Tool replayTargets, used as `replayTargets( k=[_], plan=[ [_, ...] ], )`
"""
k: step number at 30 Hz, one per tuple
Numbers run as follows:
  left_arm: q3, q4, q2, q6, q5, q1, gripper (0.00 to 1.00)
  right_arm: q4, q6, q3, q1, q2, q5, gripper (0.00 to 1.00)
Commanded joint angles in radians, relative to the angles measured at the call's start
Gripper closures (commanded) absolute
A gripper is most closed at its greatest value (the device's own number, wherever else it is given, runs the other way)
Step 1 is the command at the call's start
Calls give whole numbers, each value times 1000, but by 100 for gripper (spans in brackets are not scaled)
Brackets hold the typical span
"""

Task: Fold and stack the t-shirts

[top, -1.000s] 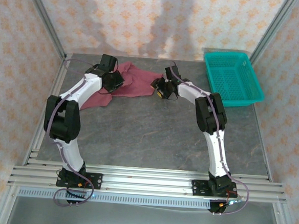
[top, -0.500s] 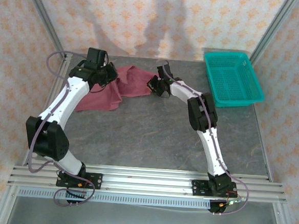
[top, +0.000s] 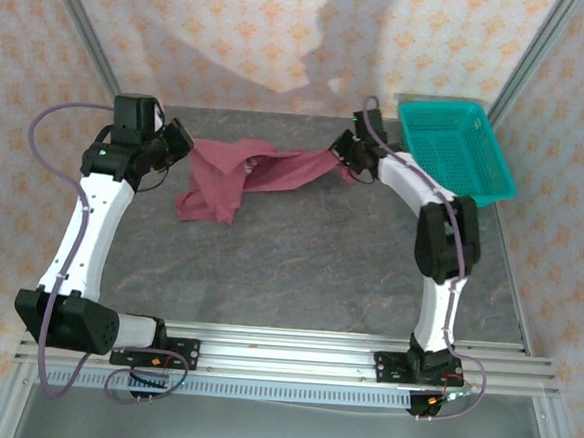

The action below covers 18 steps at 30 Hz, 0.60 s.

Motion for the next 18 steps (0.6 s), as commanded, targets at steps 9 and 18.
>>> replayTargets(
  k=[9, 18],
  plan=[
    [152, -65, -38, 58, 19, 28, 100, -118, -248, -177, -35, -263, -71, 100],
    [51, -67, -98, 58, -10, 28, 100, -191, -313, -672, -14, -538, -41, 100]
  ],
)
